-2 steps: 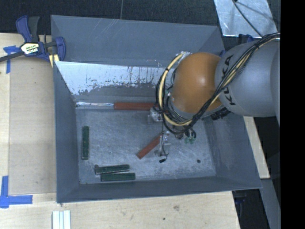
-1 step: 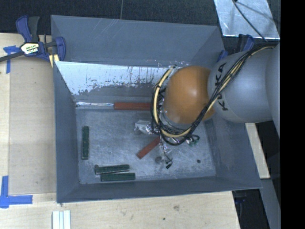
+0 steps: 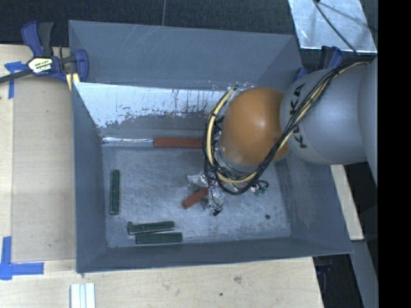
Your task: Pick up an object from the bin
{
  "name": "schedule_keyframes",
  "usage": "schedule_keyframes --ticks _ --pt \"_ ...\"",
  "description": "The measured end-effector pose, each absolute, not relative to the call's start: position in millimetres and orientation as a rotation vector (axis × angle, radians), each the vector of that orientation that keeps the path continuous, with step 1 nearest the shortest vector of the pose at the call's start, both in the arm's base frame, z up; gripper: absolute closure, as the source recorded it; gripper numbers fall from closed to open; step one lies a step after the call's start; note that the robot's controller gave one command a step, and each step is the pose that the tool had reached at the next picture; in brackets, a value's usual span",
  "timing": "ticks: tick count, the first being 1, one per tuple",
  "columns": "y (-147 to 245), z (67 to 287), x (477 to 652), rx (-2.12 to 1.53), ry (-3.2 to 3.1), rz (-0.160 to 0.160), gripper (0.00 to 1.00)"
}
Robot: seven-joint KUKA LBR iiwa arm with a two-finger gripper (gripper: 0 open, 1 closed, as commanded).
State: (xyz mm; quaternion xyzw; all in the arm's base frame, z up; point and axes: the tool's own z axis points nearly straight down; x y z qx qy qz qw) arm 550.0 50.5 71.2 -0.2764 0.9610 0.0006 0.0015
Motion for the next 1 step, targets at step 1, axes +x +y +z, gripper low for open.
schedule_keyframes --ticks 1 --pt "18.4 232.9 539.8 -0.767 3.035 -0.005 1.00"
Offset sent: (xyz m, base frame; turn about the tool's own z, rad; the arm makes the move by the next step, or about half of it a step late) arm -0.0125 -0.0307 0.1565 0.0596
